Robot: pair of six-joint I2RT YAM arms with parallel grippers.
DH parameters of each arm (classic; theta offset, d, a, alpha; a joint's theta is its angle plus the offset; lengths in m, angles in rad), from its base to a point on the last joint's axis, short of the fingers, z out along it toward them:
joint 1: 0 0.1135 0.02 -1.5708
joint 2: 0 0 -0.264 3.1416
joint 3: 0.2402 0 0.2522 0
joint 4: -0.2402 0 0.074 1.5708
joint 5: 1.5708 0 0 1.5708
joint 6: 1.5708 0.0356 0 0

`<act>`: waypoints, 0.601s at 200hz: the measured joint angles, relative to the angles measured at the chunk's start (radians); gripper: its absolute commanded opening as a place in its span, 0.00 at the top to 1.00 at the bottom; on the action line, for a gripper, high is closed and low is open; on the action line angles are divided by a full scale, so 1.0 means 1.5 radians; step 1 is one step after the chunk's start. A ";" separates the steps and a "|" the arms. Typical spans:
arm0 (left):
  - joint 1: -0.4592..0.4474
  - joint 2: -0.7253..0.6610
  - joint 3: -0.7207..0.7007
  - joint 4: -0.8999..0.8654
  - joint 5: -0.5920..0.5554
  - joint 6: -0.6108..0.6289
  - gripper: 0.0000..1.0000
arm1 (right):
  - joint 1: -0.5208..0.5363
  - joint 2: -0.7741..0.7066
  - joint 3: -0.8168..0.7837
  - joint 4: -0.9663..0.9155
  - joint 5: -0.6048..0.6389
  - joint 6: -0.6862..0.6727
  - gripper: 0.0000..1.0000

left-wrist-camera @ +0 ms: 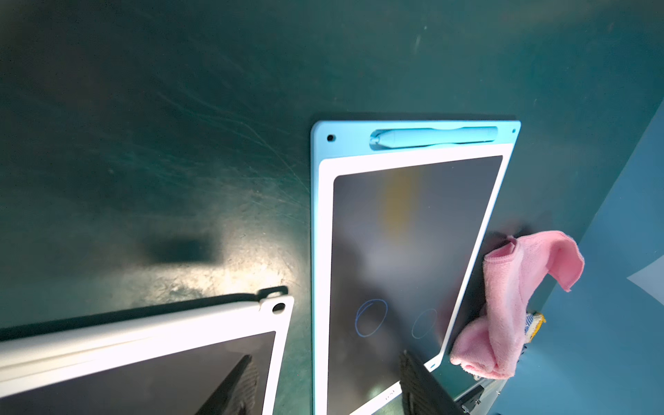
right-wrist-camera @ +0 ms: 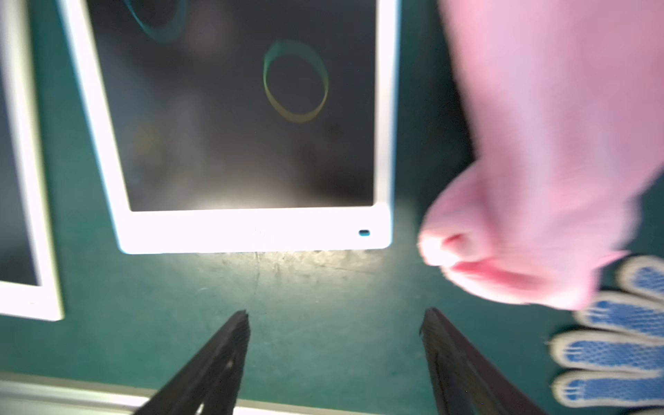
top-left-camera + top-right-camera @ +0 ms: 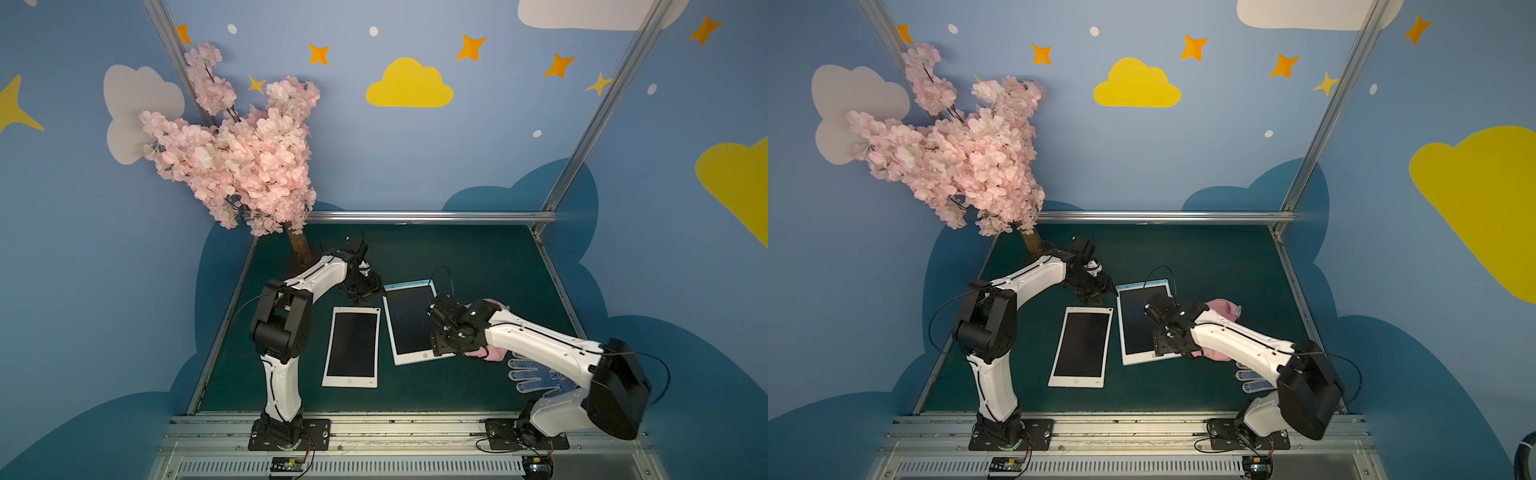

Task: Wipe the drawing tablet
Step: Adjust the drawing tablet at the center of the board.

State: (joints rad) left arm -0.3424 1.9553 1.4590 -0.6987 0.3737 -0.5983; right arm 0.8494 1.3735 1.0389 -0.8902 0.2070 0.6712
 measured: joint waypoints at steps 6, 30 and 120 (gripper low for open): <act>0.000 -0.004 0.000 0.000 0.000 -0.001 0.35 | -0.024 -0.023 0.003 -0.003 0.006 -0.005 0.13; 0.000 -0.025 0.000 0.003 0.000 -0.003 0.35 | -0.127 -0.066 0.004 -0.014 0.008 -0.038 0.11; -0.022 -0.110 -0.061 0.033 0.010 -0.026 0.36 | -0.393 0.065 0.039 -0.045 -0.101 -0.160 0.20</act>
State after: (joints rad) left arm -0.3748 1.7908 1.3670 -0.6491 0.3889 -0.6373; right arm 0.2604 1.4712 1.0977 -0.9569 0.0555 0.4309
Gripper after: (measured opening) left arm 0.644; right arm 0.812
